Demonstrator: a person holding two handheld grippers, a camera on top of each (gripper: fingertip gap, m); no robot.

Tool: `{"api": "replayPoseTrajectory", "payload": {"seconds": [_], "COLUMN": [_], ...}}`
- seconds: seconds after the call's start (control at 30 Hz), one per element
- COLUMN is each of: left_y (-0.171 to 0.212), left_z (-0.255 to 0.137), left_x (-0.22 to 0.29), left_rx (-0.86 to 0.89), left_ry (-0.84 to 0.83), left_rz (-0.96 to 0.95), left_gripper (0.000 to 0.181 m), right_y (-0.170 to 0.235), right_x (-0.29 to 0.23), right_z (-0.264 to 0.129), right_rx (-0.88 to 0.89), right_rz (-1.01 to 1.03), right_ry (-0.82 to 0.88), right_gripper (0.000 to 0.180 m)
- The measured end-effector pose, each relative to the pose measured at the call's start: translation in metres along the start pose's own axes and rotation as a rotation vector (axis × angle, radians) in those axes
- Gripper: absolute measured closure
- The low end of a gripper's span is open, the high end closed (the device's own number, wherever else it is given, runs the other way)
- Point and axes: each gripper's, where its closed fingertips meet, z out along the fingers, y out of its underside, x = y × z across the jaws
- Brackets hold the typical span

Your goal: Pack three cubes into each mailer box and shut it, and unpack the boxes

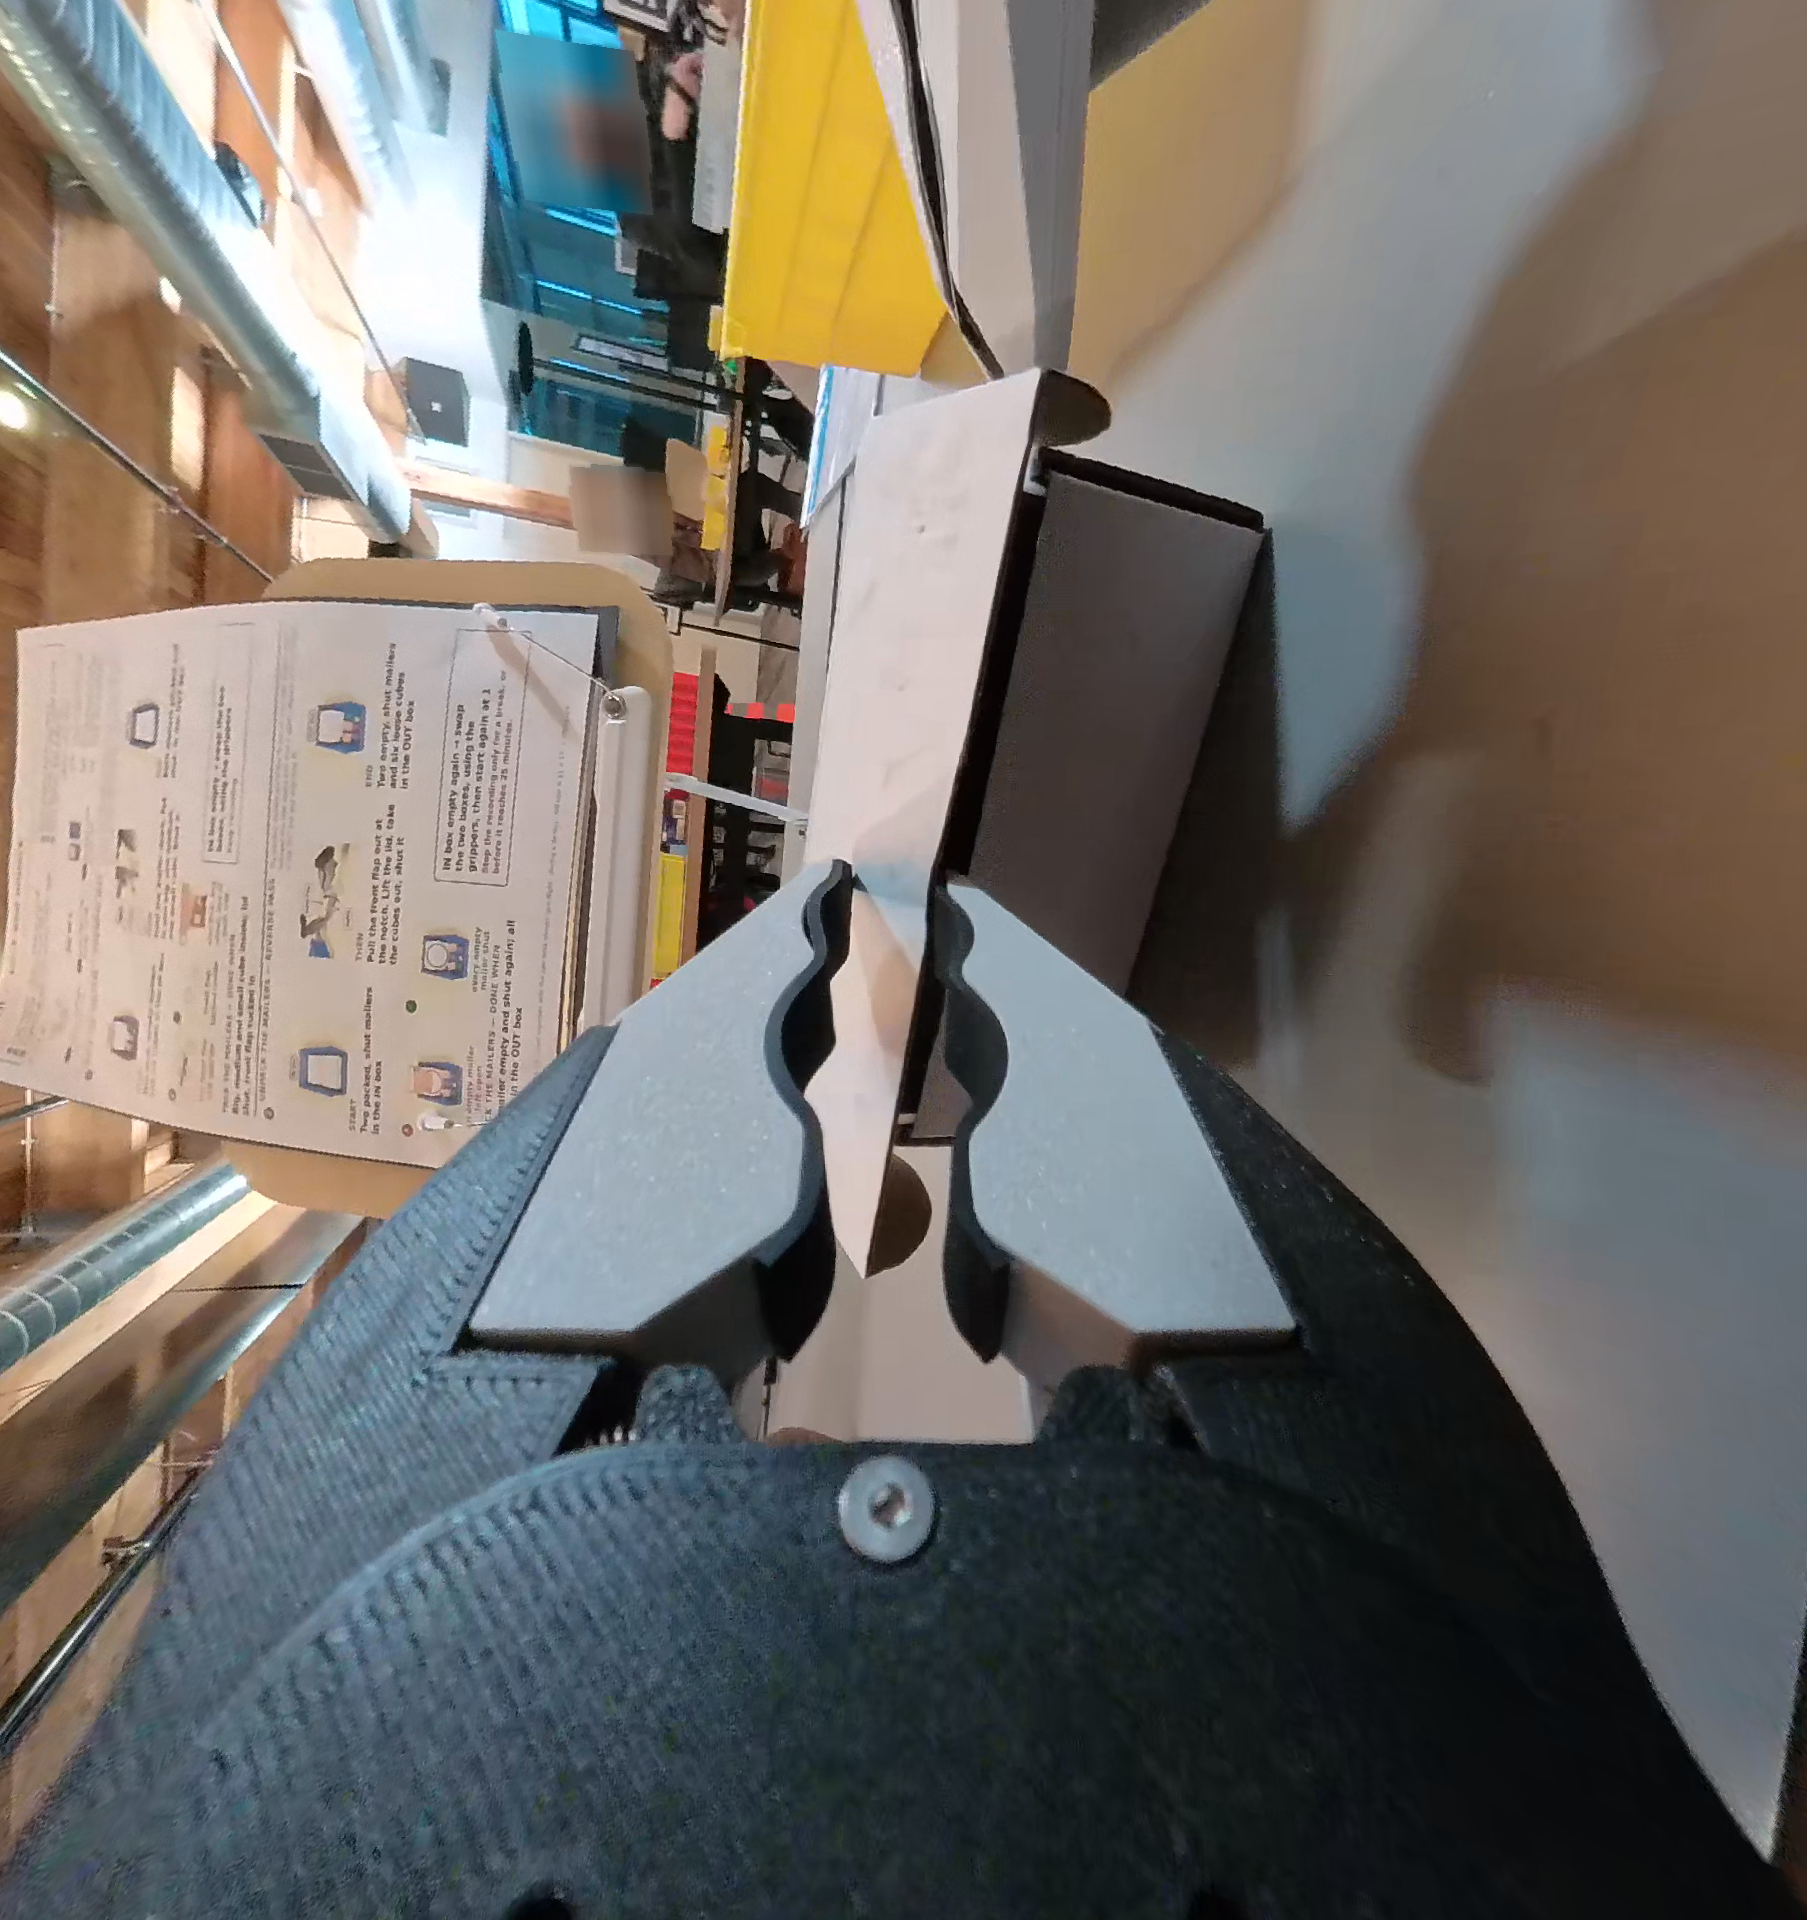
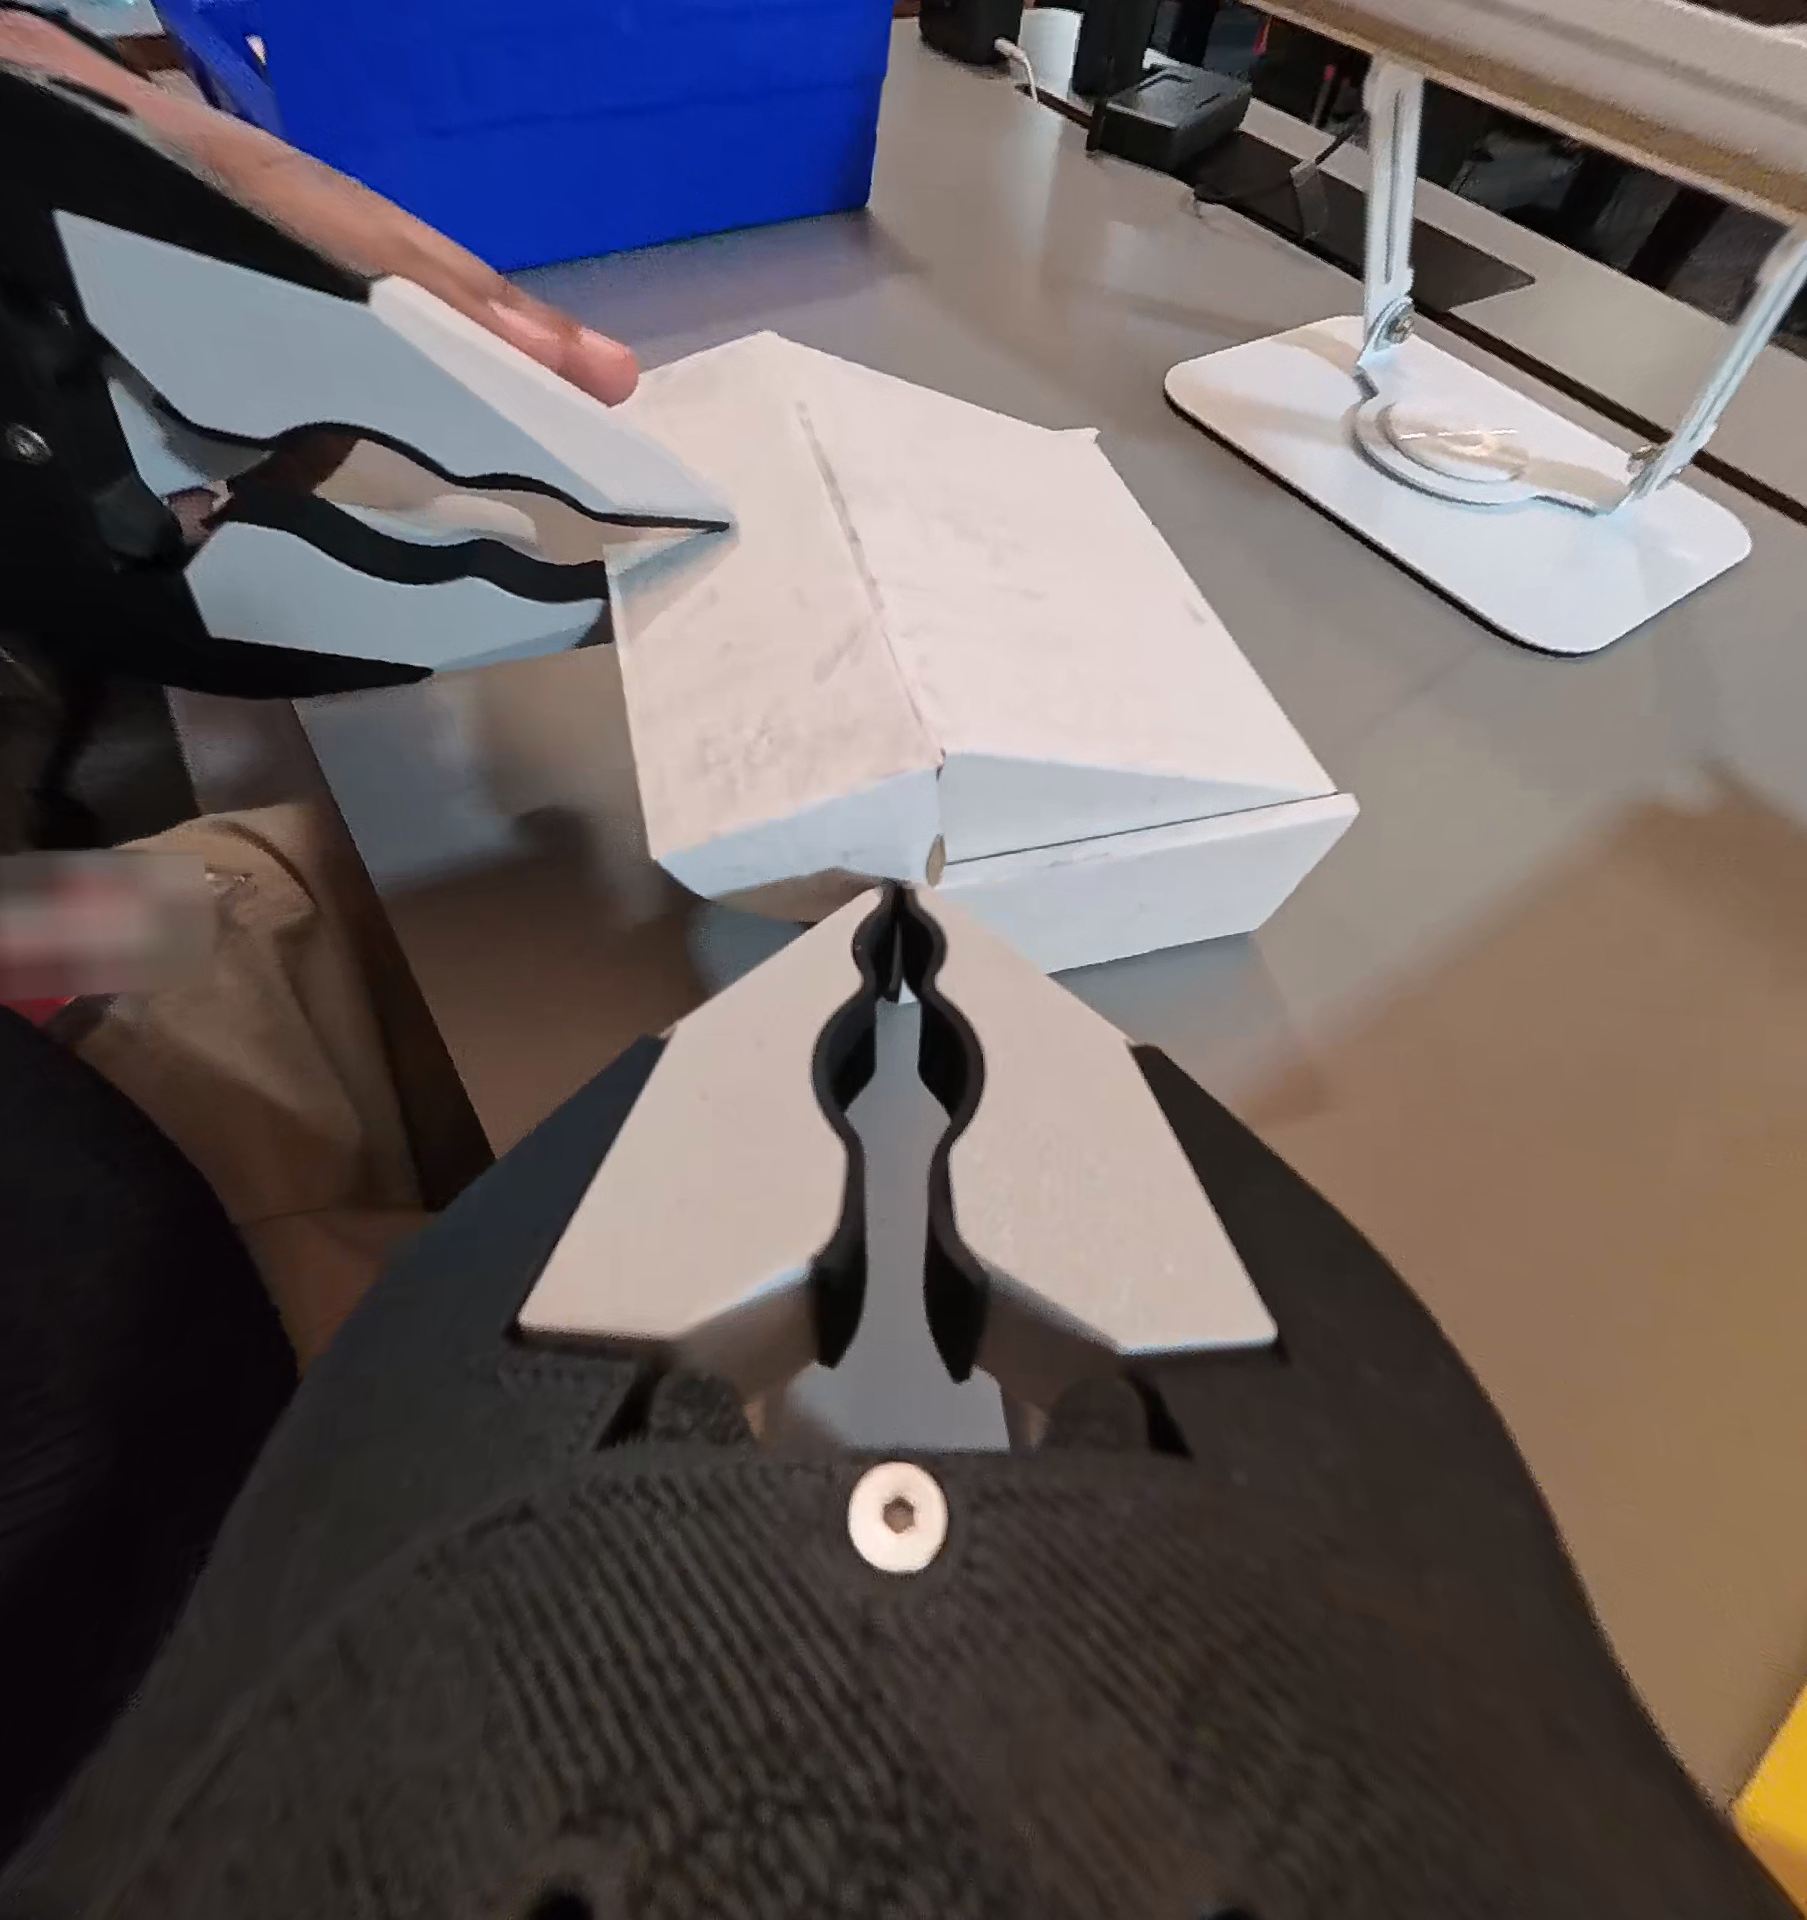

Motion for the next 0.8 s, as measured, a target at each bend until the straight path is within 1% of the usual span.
{"api": "replayPoseTrajectory", "payload": {"seconds": [0.1, 0.27, 0.43, 0.5, 0.57, 0.67, 0.7, 0.8], "left_y": [-0.001, -0.007, -0.008, -0.015, -0.027, -0.044, -0.048, -0.048], "left_z": [-0.001, -0.003, -0.003, -0.003, -0.003, -0.004, -0.004, -0.004], "left_x": [0.000, 0.002, 0.003, 0.003, 0.008, 0.015, 0.016, 0.014], "left_rx": [0.011, 0.030, 0.031, 0.053, 0.081, 0.117, 0.125, 0.125], "left_ry": [0.017, 0.042, 0.040, 0.025, 0.023, 0.009, 0.003, -0.021], "left_rz": [-0.027, -0.051, -0.052, -0.050, -0.017, 0.056, 0.070, 0.104], "left_gripper": [0.167, 0.166, 0.165, 0.161, 0.156, 0.156, 0.161, 0.165], "right_y": [-0.001, -0.002, -0.002, -0.004, -0.006, -0.006, -0.006, -0.005], "right_x": [-0.002, -0.011, -0.014, -0.020, -0.027, -0.031, -0.032, -0.030], "right_z": [0.001, 0.002, 0.003, 0.004, 0.006, 0.008, 0.008, 0.007], "right_rx": [0.004, 0.021, 0.024, 0.031, 0.035, 0.030, 0.028, 0.027], "right_rz": [-0.013, 0.069, 0.079, 0.075, 0.074, 0.051, 0.043, 0.035], "right_ry": [-0.003, -0.090, -0.114, -0.140, -0.168, -0.170, -0.168, -0.159], "right_gripper": [0.180, 0.180, 0.180, 0.180, 0.175, 0.175, 0.175, 0.177]}}
